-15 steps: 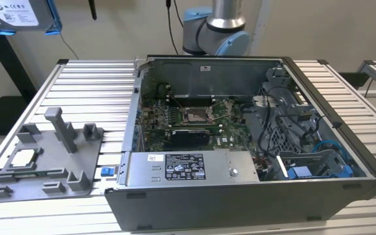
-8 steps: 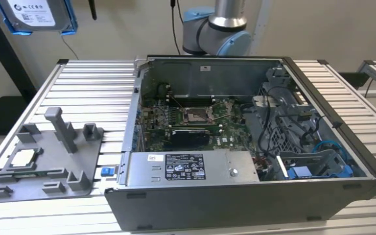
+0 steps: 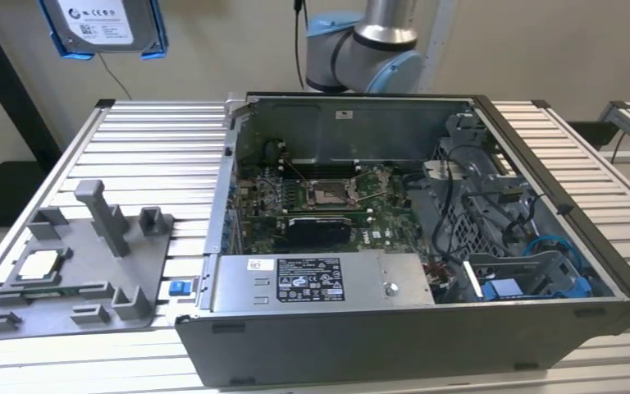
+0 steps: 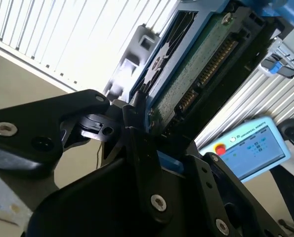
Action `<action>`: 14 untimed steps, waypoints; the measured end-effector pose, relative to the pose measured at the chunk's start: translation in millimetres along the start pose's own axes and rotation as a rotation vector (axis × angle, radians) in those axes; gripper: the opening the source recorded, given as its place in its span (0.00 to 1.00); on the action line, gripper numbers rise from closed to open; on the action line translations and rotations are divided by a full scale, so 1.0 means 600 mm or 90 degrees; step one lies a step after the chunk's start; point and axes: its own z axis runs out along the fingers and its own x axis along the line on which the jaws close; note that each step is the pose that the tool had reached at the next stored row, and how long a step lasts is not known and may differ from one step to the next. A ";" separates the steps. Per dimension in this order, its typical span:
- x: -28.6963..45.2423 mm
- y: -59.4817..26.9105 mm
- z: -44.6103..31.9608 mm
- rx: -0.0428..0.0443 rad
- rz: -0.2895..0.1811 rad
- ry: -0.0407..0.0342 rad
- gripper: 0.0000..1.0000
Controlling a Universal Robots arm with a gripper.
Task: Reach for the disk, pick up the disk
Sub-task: 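Pick up the disk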
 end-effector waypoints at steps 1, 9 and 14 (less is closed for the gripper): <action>0.000 -0.006 0.000 0.0000 0.000 0.0000 0.00; 0.002 -0.056 0.000 0.0000 0.000 0.0000 0.00; 0.002 -0.089 0.000 -0.0023 0.000 -0.0001 0.00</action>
